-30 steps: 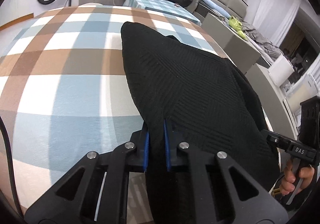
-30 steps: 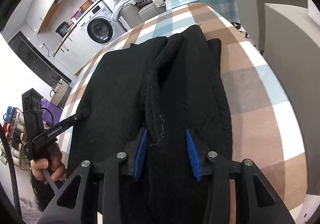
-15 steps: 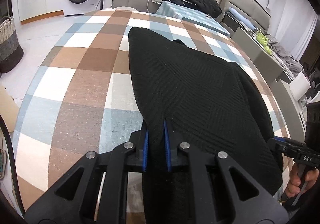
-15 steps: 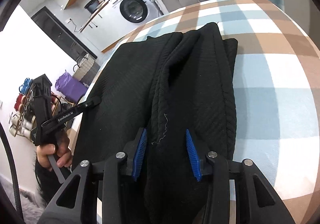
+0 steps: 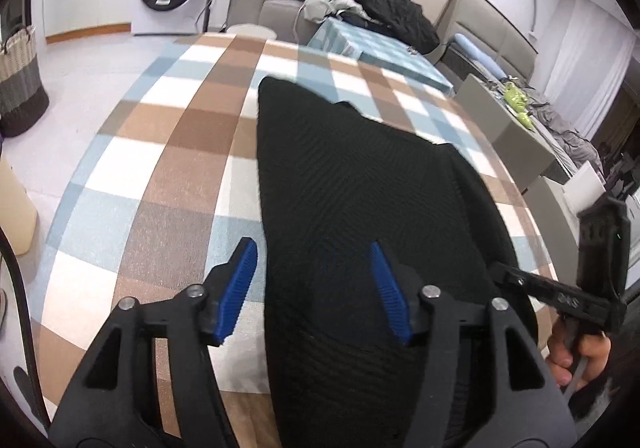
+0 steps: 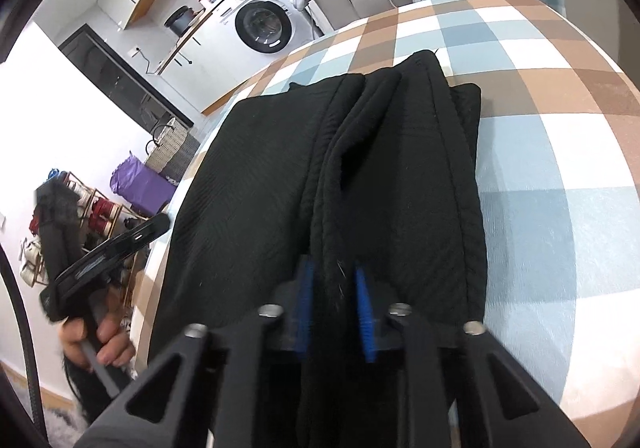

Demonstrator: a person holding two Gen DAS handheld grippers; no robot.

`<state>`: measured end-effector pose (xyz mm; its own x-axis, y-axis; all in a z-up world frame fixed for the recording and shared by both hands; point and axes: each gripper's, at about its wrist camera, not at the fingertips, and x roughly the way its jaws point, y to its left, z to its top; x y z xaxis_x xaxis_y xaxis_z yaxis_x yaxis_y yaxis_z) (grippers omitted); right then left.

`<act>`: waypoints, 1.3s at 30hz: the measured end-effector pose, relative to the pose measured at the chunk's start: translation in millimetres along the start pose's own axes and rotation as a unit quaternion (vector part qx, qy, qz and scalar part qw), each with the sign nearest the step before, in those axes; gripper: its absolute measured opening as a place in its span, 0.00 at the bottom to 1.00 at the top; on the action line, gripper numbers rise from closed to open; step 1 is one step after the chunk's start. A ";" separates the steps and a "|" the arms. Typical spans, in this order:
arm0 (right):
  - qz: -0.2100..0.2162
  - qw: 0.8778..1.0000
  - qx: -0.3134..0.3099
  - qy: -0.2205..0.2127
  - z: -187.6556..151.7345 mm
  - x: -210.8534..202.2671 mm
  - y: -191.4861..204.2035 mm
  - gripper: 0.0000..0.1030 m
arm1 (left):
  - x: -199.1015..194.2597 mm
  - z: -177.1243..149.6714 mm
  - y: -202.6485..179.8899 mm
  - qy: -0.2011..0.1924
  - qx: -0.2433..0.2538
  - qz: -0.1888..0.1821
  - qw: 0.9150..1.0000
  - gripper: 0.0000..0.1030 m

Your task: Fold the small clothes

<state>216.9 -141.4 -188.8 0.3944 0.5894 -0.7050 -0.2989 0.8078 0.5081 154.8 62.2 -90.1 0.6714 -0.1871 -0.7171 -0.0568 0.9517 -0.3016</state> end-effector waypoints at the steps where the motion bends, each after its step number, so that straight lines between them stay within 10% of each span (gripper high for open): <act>1: 0.008 1.000 -0.007 -0.011 1.9 -6.8 4.5 0.05 | -3.8 0.0 -3.9 -0.002 0.006 -0.001 1.000 0.56; 14: -0.075 0.997 -0.014 -0.026 10.0 -25.3 -3.7 0.19 | -9.0 -11.3 -28.8 0.008 0.037 -0.003 0.999 0.63; 23: 0.001 0.999 -0.052 0.001 31.2 -3.8 21.8 0.26 | -4.0 -18.5 -29.9 0.019 0.037 0.001 0.999 0.63; 27: -0.011 0.999 -0.035 0.038 28.5 30.2 14.3 0.24 | -3.8 -22.1 -28.5 0.026 0.032 0.006 0.999 0.63; 33: 0.001 0.994 -0.104 -0.034 33.7 -15.3 50.0 0.08 | -11.7 -19.8 -27.0 0.017 0.028 -0.001 0.999 0.63; 39: -0.083 0.991 -0.109 0.004 34.0 1.5 37.0 0.08 | -8.2 -19.7 -30.6 0.020 0.040 -0.001 0.999 0.63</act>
<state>235.9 -110.2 -154.2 0.4473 0.4473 -0.7745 -0.4113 0.8718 0.2660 136.5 29.8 -87.4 0.6406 -0.1969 -0.7422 0.0051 0.9676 -0.2523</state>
